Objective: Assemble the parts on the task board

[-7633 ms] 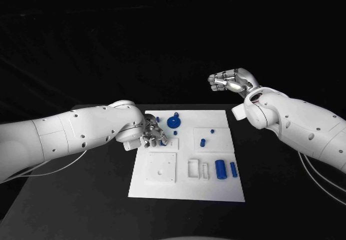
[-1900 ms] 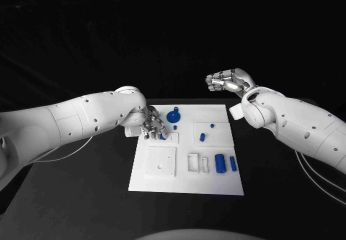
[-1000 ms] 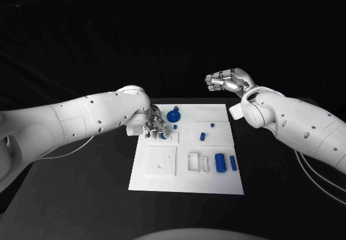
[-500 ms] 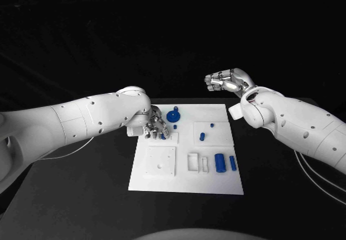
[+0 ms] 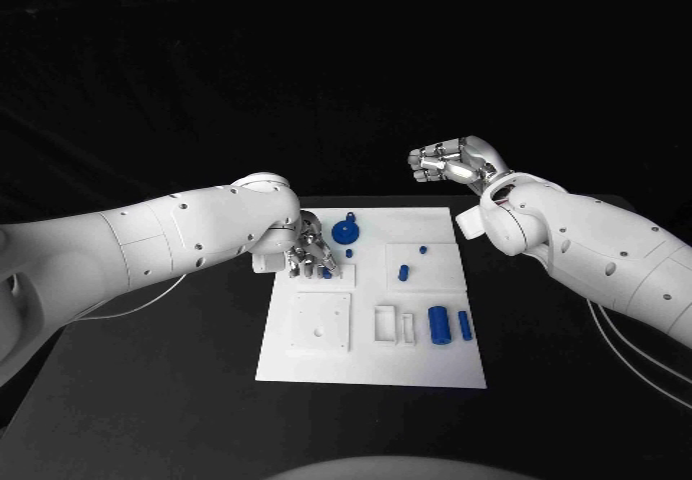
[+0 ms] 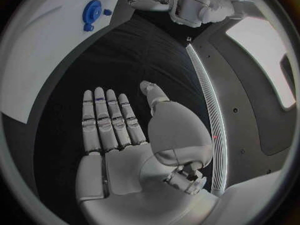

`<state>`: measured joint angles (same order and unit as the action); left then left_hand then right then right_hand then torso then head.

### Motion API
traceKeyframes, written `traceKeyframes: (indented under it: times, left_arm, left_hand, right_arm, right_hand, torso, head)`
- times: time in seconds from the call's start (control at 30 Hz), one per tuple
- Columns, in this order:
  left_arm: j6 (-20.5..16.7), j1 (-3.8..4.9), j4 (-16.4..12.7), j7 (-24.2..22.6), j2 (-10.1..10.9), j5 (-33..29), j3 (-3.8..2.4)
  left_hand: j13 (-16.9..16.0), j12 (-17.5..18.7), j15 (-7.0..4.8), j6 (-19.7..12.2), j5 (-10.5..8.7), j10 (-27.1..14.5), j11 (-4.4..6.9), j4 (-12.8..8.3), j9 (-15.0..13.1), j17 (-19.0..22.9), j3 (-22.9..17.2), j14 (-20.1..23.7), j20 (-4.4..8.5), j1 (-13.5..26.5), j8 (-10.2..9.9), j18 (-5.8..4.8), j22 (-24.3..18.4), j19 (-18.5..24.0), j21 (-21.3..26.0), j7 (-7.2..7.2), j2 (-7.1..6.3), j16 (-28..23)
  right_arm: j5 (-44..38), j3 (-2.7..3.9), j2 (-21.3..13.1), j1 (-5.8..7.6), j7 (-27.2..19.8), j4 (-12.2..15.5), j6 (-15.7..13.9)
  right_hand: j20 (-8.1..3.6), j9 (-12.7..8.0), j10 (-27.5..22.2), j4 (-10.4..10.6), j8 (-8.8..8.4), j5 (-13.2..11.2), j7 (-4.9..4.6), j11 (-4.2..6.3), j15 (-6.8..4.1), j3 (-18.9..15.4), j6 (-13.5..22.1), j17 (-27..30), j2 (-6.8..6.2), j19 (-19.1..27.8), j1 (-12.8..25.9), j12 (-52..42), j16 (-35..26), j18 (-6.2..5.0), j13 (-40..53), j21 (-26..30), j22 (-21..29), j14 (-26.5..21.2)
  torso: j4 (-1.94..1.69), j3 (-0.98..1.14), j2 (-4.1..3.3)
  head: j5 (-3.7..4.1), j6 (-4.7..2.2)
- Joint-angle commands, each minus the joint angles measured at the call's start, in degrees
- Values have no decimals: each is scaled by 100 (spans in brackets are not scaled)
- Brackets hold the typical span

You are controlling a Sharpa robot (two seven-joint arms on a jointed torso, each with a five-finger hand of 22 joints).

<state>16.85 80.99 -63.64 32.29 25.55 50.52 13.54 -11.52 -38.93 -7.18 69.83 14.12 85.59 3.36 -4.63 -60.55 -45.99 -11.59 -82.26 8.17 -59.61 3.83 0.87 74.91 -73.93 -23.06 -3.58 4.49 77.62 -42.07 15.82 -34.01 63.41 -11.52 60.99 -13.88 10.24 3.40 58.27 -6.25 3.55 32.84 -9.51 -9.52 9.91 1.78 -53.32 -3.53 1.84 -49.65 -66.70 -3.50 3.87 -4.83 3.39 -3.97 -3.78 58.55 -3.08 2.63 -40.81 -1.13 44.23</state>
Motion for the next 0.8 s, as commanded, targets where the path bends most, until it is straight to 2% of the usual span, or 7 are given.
traceKeyframes:
  times: [0.03, 0.2, 0.8]
  left_arm:
    - [98, -39, 17, 97, 13, 99, 26]
    - [19, -46, 18, 107, 30, 119, 26]
    - [-96, -54, 13, 62, 74, 130, 25]
  left_hand:
    - [34, 61, -40, 1099, -207, 124, 166, 213, 60, 92, 297, 27, -14, 19, 4, -36, 82, -34, 64, 718, -185, -89]
    - [63, 111, -47, 1076, -480, 126, 164, 411, 117, 165, 496, 37, -4, -18, 11, -46, 85, -46, 113, 711, -303, -143]
    - [85, 145, -46, 1071, -567, 125, 159, 654, 152, 193, 485, 49, -8, -55, 11, -49, 94, -61, 172, 701, -460, -174]
  right_arm:
    - [-13, 1, -4, -6, -35, 10, 91]
    - [-12, 1, -13, -9, -27, 11, 97]
    - [-4, 1, -45, -26, -19, 9, 103]
  right_hand:
    - [14, -6, -43, 2, -21, 35, 2, -17, 3, 19, 29, 8, 0, 41, 46, 12, -37, -109, -8, -15, 9, -50]
    - [15, -7, -47, 14, -22, 45, 0, -19, 4, 1, 45, 9, -6, 56, 69, 13, -38, -108, -8, -13, 10, -55]
    - [17, -7, -50, 19, -21, 50, -1, -19, 5, -18, 43, 9, -5, 65, 72, 14, -39, -108, -8, -13, 10, -59]
  torso:
    - [-2, -4, 1]
    - [-2, -6, 1]
    - [0, -3, 1]
  head:
    - [10, 4]
    - [13, 5]
    - [21, 7]
